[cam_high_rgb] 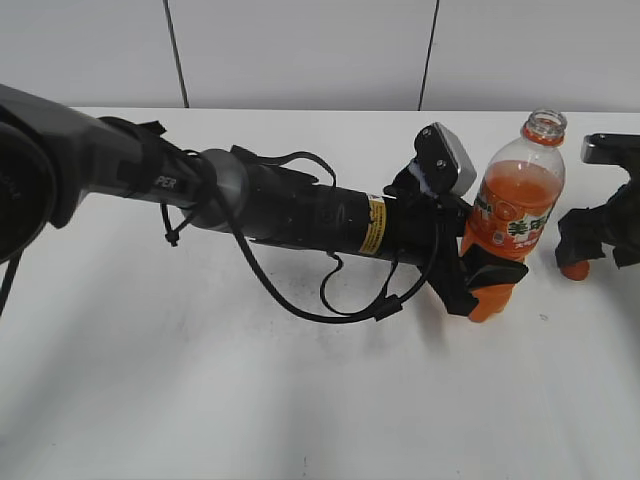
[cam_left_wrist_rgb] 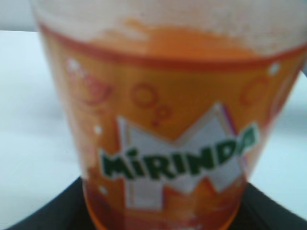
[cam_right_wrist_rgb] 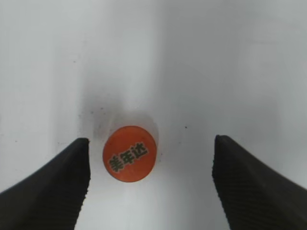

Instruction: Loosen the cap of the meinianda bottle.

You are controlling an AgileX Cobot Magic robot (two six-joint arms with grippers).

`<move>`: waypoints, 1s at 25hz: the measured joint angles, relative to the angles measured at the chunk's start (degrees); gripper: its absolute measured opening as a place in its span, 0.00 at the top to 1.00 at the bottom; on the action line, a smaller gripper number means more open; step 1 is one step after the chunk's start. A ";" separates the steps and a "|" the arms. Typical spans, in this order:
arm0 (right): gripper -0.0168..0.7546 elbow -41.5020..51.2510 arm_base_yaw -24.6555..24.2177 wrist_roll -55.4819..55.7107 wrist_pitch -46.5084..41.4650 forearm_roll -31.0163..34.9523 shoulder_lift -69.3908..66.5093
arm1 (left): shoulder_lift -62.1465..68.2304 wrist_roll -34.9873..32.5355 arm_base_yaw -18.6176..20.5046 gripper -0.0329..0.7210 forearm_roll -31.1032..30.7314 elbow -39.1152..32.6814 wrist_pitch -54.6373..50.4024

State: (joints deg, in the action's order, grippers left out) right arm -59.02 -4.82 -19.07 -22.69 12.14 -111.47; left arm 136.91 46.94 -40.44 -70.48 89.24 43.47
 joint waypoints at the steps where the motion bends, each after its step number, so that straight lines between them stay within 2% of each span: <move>1: 0.21 0.03 0.00 0.00 0.00 0.05 0.48 | 0.00 0.00 0.00 0.42 0.09 0.00 -0.07; 5: 0.22 0.03 0.00 0.00 0.00 0.11 2.06 | 0.00 0.00 0.00 0.41 0.14 0.00 -0.14; 11: 0.22 0.03 0.00 0.00 0.00 0.11 4.21 | 0.00 0.05 0.00 0.24 -1.76 0.06 -0.14; 15: 0.22 0.03 0.00 0.00 -0.15 0.11 5.80 | 0.00 1.06 0.13 0.20 -4.05 0.06 0.01; 19: 0.22 0.03 0.00 0.00 -0.57 0.11 7.71 | -0.11 4.42 2.01 0.19 -10.46 0.09 1.88; 23: 0.22 0.03 0.00 0.00 -0.75 0.11 10.02 | -0.10 8.17 6.83 0.19 -20.13 0.09 9.22; 25: 0.22 0.03 0.00 0.00 -0.81 0.11 10.89 | -0.10 9.42 9.78 0.19 -22.80 0.09 13.93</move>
State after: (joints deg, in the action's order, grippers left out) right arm -58.99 -4.82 -19.07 -23.50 12.25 -100.59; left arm 136.80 56.35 -30.66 -93.29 89.33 57.40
